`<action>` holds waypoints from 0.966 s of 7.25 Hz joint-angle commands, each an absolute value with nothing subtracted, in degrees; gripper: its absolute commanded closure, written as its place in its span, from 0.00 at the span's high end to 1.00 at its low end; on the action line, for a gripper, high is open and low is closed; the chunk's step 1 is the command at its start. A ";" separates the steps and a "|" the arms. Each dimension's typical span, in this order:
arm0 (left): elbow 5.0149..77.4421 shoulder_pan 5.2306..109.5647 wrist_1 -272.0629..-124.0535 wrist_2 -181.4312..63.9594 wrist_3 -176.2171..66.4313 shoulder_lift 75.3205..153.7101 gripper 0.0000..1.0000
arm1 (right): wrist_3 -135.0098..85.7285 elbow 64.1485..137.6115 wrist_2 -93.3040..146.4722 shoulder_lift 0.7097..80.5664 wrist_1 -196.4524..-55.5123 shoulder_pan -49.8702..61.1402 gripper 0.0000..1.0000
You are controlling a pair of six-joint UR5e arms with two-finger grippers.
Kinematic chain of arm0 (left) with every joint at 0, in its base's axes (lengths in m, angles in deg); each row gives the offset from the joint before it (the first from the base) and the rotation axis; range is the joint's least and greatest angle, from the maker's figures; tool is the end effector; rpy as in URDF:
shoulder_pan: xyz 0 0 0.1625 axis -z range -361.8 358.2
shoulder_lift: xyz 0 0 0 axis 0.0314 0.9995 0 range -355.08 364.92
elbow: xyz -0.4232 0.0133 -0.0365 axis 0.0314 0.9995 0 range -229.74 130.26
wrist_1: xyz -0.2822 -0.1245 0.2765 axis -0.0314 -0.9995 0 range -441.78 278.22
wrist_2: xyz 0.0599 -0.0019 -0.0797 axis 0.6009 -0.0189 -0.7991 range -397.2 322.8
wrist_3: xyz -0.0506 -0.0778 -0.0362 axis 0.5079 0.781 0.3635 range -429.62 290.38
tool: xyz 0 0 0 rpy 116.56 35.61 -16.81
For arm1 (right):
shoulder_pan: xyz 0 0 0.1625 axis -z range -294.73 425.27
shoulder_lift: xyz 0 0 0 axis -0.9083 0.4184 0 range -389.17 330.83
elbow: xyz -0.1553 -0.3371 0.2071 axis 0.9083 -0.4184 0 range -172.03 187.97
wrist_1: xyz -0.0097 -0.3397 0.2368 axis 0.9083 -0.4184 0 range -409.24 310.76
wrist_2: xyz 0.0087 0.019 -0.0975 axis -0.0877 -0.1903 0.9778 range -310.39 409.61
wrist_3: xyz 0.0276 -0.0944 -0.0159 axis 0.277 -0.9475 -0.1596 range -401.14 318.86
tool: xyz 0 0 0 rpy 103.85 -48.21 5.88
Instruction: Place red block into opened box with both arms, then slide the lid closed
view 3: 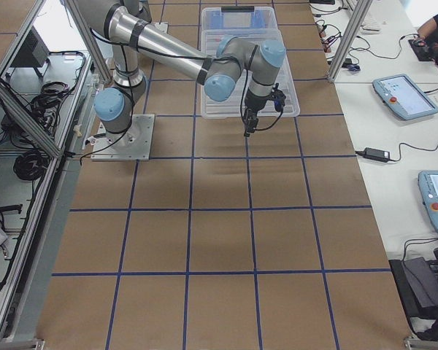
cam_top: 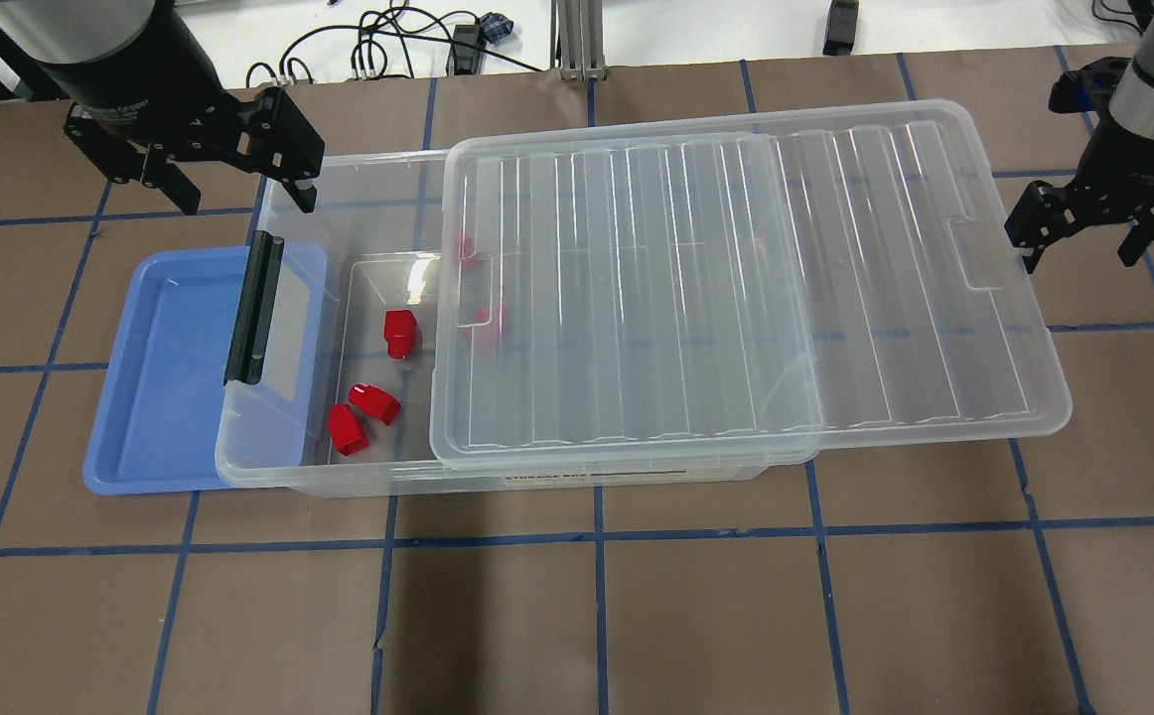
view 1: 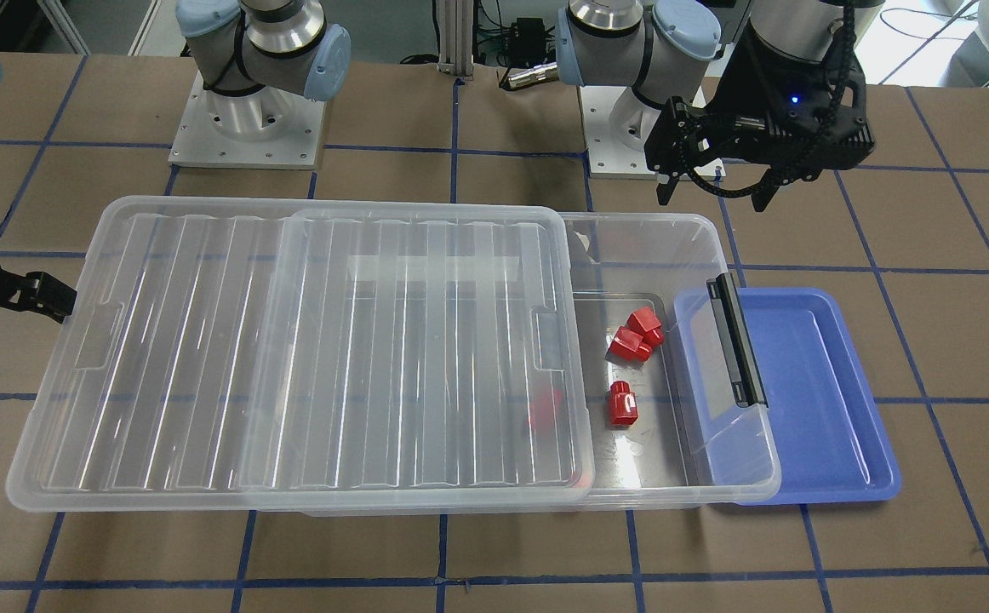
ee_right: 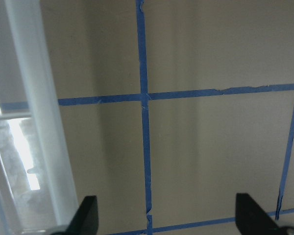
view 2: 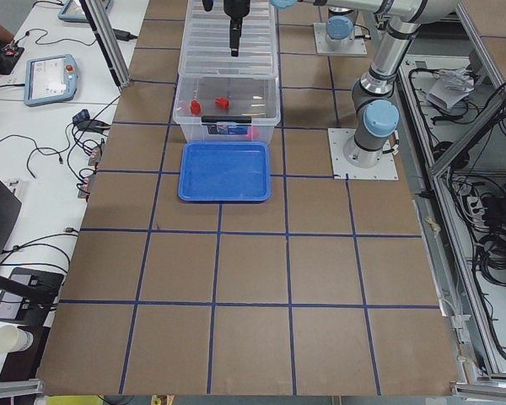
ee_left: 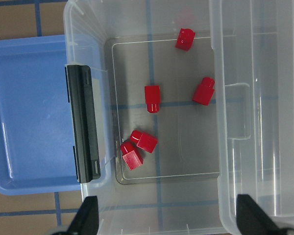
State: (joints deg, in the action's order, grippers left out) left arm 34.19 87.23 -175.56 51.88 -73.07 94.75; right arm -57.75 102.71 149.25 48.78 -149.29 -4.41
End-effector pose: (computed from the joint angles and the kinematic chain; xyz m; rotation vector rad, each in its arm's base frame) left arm -0.1266 -0.4947 0.5348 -0.0683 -3.1257 0.0681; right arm -0.0823 -0.5579 0.3557 -0.0825 -3.0080 -0.2484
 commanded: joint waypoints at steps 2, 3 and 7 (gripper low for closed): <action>34.46 86.62 -175.30 51.66 -73.14 94.66 1.00 | -52.43 103.94 145.70 49.23 -148.82 -4.78 1.00; 34.46 86.62 -175.29 51.65 -73.14 94.66 1.00 | -50.48 104.38 145.50 49.49 -148.82 -5.22 1.00; 34.46 86.62 -175.29 51.57 -73.14 94.75 1.00 | -40.55 104.39 145.41 49.49 -149.08 -13.64 1.00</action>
State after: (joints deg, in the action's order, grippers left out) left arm 34.44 86.59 -175.27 51.63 -73.14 94.73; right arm -43.79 104.34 145.49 49.48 -149.01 -11.02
